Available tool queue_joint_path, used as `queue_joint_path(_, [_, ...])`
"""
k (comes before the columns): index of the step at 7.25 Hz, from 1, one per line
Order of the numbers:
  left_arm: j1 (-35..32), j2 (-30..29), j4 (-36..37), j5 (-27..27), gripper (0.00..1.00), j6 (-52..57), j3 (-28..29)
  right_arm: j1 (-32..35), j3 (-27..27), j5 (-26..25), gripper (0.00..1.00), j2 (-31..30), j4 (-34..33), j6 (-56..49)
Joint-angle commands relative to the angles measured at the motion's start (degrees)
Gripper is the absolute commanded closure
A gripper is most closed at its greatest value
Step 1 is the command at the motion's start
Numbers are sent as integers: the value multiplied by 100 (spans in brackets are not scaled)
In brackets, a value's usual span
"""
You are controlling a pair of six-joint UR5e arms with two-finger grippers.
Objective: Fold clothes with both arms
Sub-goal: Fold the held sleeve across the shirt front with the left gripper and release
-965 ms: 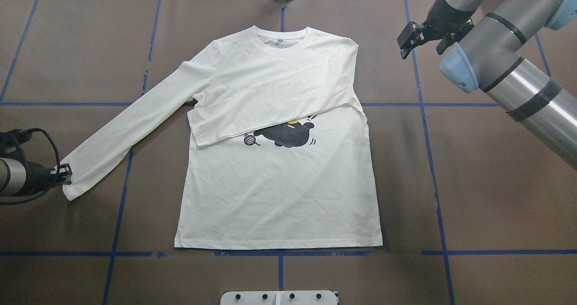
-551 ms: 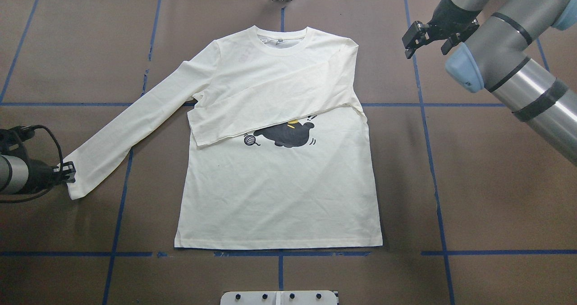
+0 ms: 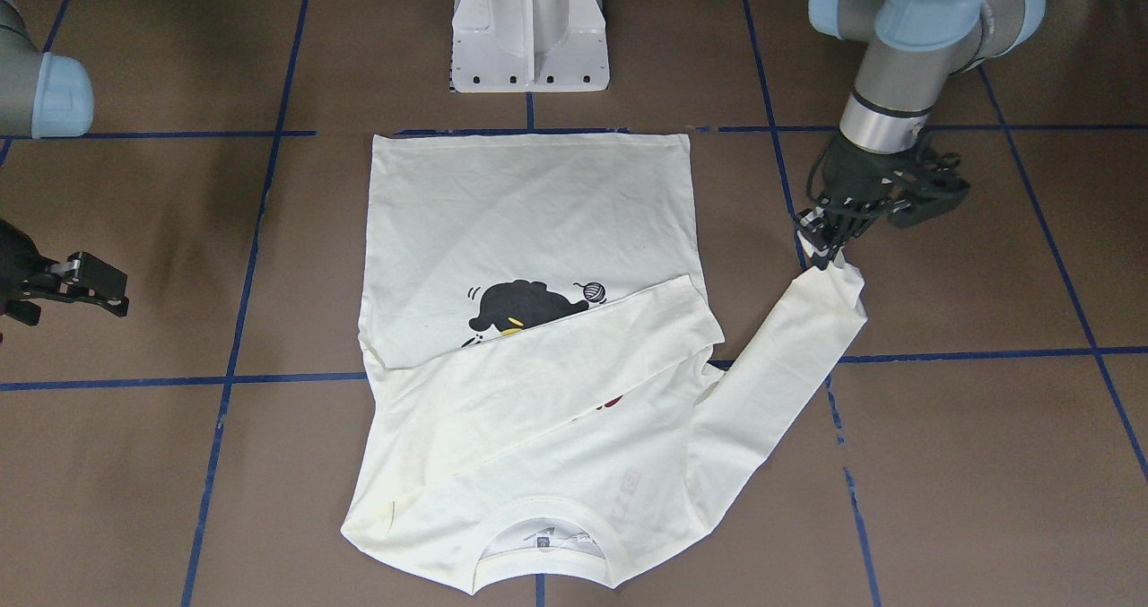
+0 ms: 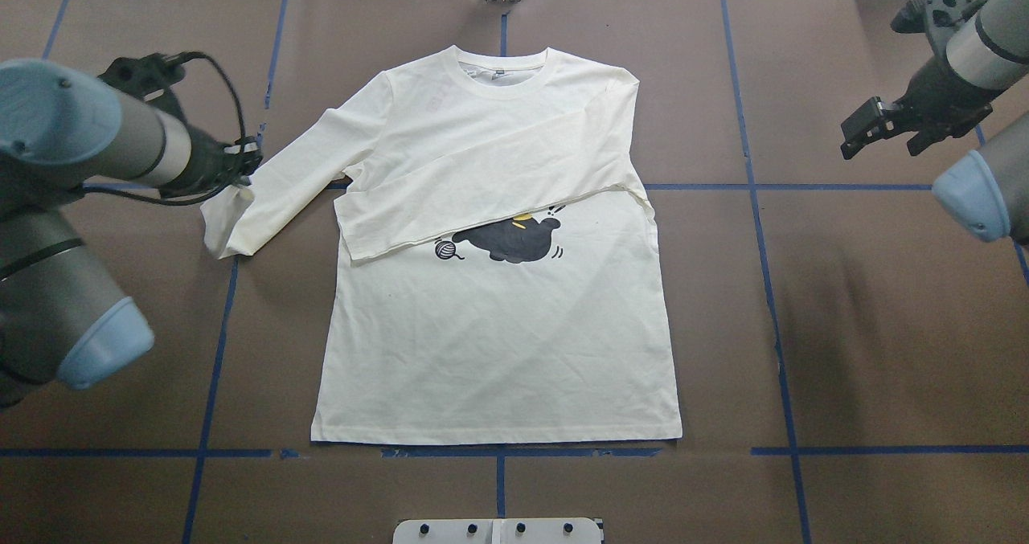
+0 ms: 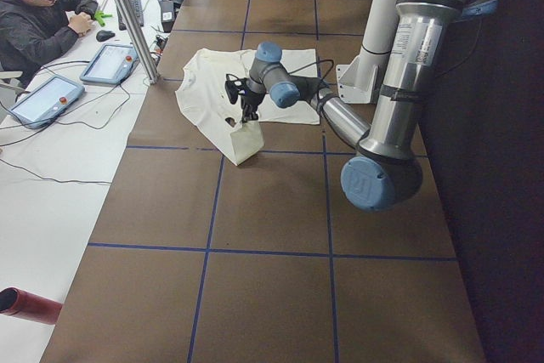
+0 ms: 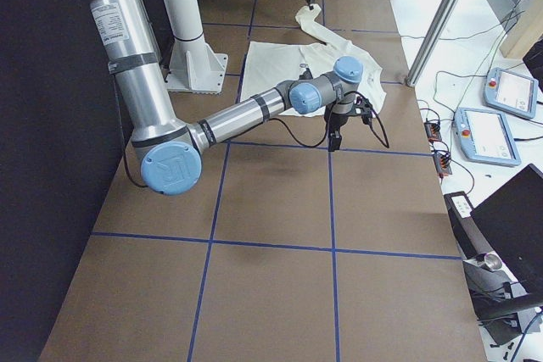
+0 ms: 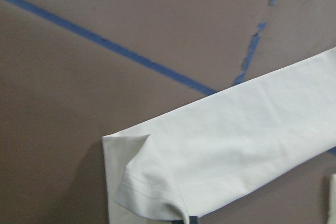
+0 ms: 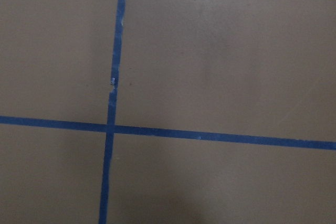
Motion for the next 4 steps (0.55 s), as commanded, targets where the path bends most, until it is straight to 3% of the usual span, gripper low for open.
queue_joint_path(1, [-19, -1905, 318, -34, 100, 68, 1066, 92, 97, 167, 0, -463, 343, -33])
queue_joint_path(2, [-1, -2836, 326, -52, 100, 24, 1777, 118, 97, 229, 0, -472, 344, -32])
queue_joint_path(4, [130, -3529, 318, -383, 100, -20, 1969, 127, 71, 238, 0, -472, 344, -15])
